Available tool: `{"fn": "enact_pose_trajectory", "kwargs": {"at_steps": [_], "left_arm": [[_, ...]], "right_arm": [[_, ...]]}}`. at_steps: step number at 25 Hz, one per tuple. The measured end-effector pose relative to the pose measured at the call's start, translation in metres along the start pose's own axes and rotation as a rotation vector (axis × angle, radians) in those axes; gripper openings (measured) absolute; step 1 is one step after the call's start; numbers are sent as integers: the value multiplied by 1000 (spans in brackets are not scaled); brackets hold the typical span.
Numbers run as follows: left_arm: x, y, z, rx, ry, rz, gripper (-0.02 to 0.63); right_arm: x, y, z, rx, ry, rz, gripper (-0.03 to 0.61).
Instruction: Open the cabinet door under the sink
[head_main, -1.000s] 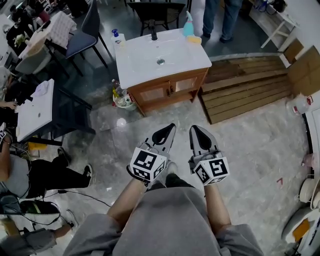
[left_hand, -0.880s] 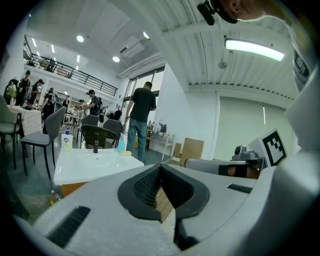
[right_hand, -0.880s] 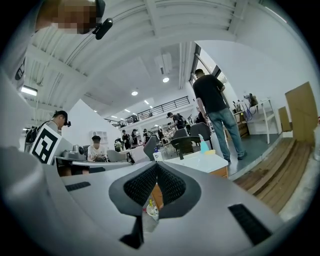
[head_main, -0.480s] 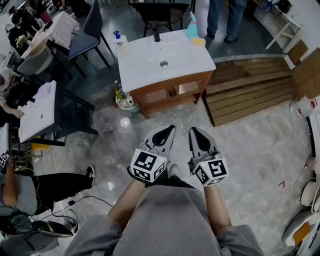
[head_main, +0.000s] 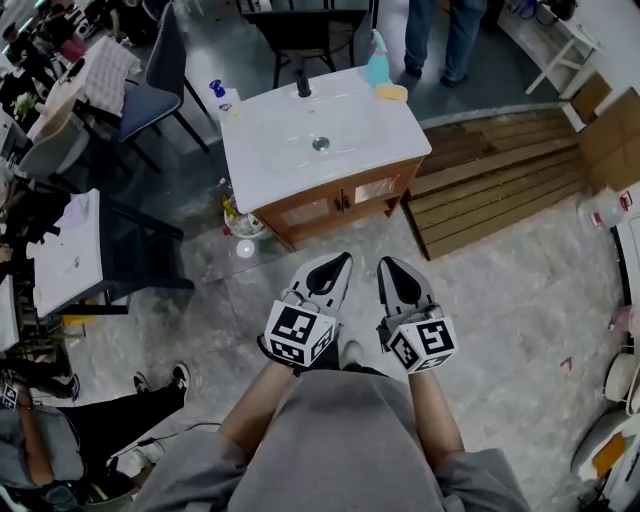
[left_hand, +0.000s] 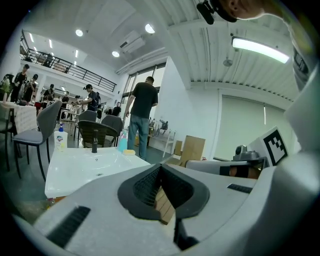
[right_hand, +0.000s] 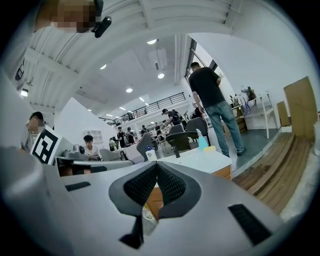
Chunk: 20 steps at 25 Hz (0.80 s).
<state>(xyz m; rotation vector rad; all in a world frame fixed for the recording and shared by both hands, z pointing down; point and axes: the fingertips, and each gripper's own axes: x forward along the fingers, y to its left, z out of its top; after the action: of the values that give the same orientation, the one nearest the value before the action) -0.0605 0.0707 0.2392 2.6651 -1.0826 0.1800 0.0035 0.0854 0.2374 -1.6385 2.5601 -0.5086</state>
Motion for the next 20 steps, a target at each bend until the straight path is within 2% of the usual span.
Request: {"fn": "enact_pose_trajectory", "kwargs": {"at_steps": [7, 20], "left_arm": [[34, 43, 9, -8, 25, -39, 8], [74, 103, -1, -54, 51, -118, 8]], "right_arm": [[50, -16, 5, 14, 17, -45, 9], [116, -29, -2, 12, 63, -120, 10]]}}
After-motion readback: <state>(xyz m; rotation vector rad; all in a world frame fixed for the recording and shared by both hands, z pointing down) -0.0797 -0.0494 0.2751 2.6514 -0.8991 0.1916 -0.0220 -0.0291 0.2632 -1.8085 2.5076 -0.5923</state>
